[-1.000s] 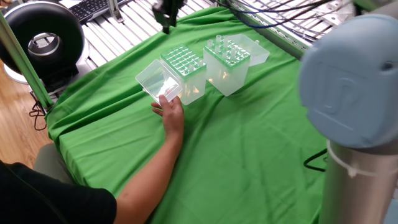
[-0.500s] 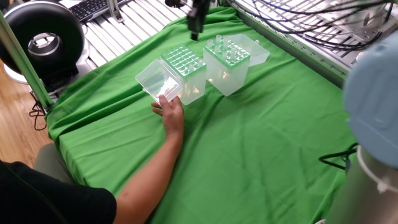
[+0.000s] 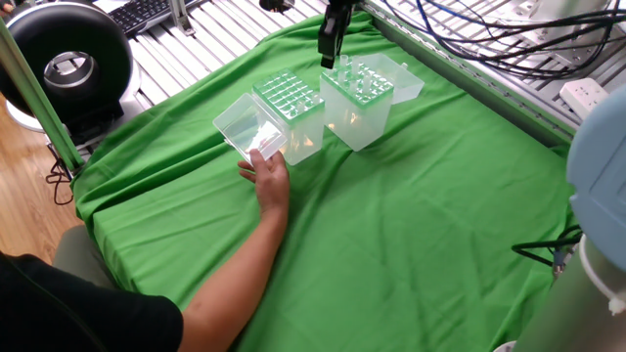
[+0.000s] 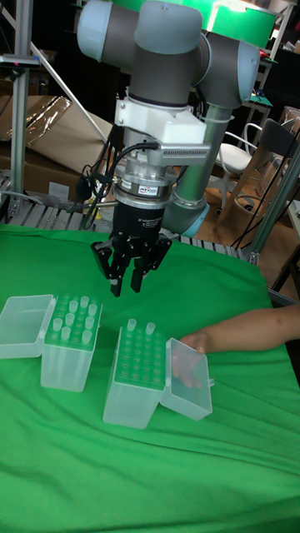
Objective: Insert a large pipette tip into the holder for large pipette tips
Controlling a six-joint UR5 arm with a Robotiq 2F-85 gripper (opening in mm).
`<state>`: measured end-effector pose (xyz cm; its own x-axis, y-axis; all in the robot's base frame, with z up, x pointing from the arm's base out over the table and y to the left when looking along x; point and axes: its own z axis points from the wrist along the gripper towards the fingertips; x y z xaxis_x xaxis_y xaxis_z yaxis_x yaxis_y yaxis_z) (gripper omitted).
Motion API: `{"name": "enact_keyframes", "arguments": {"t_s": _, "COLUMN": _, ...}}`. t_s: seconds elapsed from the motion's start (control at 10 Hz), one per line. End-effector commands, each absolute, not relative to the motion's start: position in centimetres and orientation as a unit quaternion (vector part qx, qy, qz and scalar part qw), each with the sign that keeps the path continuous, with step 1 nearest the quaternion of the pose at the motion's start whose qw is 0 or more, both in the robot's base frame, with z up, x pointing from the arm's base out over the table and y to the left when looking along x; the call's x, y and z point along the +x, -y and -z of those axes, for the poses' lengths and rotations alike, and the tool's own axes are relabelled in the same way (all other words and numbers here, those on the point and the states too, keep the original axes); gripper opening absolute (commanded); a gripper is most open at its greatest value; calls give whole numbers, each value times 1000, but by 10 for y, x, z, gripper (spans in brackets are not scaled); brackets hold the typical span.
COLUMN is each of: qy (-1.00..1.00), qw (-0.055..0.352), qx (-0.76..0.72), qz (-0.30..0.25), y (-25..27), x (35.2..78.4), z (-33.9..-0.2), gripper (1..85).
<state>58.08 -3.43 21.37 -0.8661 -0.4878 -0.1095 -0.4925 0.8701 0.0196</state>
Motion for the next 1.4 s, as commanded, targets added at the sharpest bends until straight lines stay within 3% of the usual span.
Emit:
{"name": "enact_keyframes", "arguments": {"t_s": 0.0, "qy": -967, "qw": 62, "qx": -246, "qz": -24, "y": 43, "x": 580, "z": -211, "gripper": 363}}
{"name": "enact_keyframes", "arguments": {"t_s": 1.0, "qy": -962, "qw": 79, "qx": -259, "qz": -16, "y": 68, "x": 584, "z": -180, "gripper": 367}}
{"name": "enact_keyframes", "arguments": {"t_s": 1.3, "qy": -970, "qw": 1, "qx": -241, "qz": -15, "y": 79, "x": 546, "z": -178, "gripper": 367}}
